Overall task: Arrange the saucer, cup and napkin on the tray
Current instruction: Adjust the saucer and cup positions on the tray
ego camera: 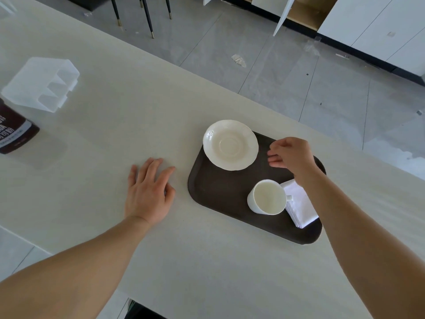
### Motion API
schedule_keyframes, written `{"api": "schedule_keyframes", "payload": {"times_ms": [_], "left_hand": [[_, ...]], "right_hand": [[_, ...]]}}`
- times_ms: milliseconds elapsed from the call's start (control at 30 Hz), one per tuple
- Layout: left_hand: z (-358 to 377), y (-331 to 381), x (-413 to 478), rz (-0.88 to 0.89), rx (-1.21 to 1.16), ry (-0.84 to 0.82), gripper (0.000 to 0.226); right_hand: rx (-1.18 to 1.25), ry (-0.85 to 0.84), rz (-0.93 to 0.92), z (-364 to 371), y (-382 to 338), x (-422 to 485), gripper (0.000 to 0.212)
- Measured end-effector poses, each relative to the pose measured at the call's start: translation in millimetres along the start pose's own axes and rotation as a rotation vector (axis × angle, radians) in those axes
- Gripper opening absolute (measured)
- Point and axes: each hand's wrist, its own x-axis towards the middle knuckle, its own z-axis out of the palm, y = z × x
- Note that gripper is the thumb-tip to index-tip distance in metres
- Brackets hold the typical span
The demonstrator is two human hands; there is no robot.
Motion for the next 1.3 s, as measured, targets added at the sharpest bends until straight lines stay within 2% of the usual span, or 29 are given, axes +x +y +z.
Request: {"api": "schedule_keyframes", "payload": {"times_ms": [100, 200, 333, 533, 767, 933, 1100, 1300], "left_hand": [[-1, 0, 0, -0.002, 0.001, -0.006, 0.044], [1, 1, 0, 0.000, 0.016, -0.002, 0.044], [3, -1, 1, -0.004, 0.023, 0.007, 0.045], [2, 0, 1, -0.002, 0.011, 0.031, 0.044], [-1, 4, 0, -0.008, 0.000, 0.020, 0.045], [-1, 4, 0, -0.004, -0.004, 0.029, 0.044], [1, 2, -1, 0.003, -0.005, 0.042, 0.043], [1, 2, 0, 0.004, -0.001, 0.038, 0.044]], "right_hand": [[0.019, 0.027, -0.087, -33, 15, -21, 0.030], [-0.170, -0.092, -0.198, -56, 30, -46, 0.050], [-0.554, -0.216, -0.244, -59, 42, -67, 0.057], [-0.524, -0.232, -0.250, -57, 49, -85, 0.060], [-0.601, -0.150, -0.378, -56, 56, -101, 0.046], [-0.652, -0.045, -0.421, -48, 60, -102, 0.021], [-0.538, 0.070, -0.414, -39, 62, -98, 0.011], [-0.493, 0.195, -0.373, -30, 54, -88, 0.010]]}}
